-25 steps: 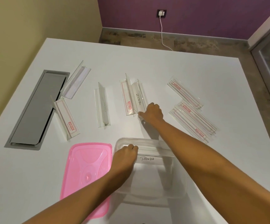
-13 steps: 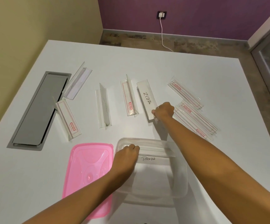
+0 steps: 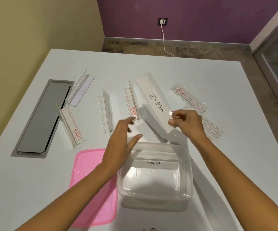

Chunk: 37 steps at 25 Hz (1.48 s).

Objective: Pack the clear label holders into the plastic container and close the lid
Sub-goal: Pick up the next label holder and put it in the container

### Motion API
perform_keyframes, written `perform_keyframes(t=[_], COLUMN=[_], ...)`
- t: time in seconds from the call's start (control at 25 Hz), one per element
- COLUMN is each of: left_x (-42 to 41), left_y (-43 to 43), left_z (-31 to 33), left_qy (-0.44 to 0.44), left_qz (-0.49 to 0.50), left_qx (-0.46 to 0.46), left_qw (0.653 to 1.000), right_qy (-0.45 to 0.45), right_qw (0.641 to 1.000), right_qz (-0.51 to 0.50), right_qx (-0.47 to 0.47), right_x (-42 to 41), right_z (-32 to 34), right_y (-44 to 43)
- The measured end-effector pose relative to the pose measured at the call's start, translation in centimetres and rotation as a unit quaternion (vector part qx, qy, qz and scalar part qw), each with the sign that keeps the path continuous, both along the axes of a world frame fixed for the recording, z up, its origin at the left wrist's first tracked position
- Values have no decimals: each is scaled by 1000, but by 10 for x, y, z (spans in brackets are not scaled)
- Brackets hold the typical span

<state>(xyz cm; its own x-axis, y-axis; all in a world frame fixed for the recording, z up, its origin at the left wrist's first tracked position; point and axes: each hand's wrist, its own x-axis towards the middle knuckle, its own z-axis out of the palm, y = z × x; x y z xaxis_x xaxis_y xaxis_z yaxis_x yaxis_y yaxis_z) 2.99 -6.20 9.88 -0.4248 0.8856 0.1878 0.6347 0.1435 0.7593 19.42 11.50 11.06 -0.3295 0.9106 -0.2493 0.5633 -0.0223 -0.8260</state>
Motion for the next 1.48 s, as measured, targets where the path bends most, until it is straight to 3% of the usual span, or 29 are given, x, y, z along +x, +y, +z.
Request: perform_keyframes(t=[0.16,0.24,0.44,0.76,0.96,1.12,1.2,1.36,1.48], left_x=[-35,-45,-31,4,21,31,32,39,43], left_y=[6,2,-14,-25,-18,-11,-10,-15,-16], left_z=[15,20,9,-29,-32,-22,-27,-30,-34], left_qy=[-166,-175,-4,87,242,346,391,372,364], left_qz=[-34,-77,-152,-95,-88,-117,-118,-140,-124], left_qx=[11,-37,-154,-221,-251,-293,-267,-306,-315], left_qw=[986,981,976,967,933,884,873,865,867], right_qy=[-12,-19,-90,-195,-307,-381,-384,-381,-329], right_qw=[997,995,975,925,867,825,824,832,866], right_qz=[70,89,193,289,338,364,363,354,327], right_qx=[35,32,67,152,202,203,203,191,190], right_x=[35,49,72,65,57,49,48,44,36], right_z=[11,8,-16,-49,-53,-59,-63,-64,-51], right_y=[-40,-57,-77,-75,-76,-84,-87,-90,-91])
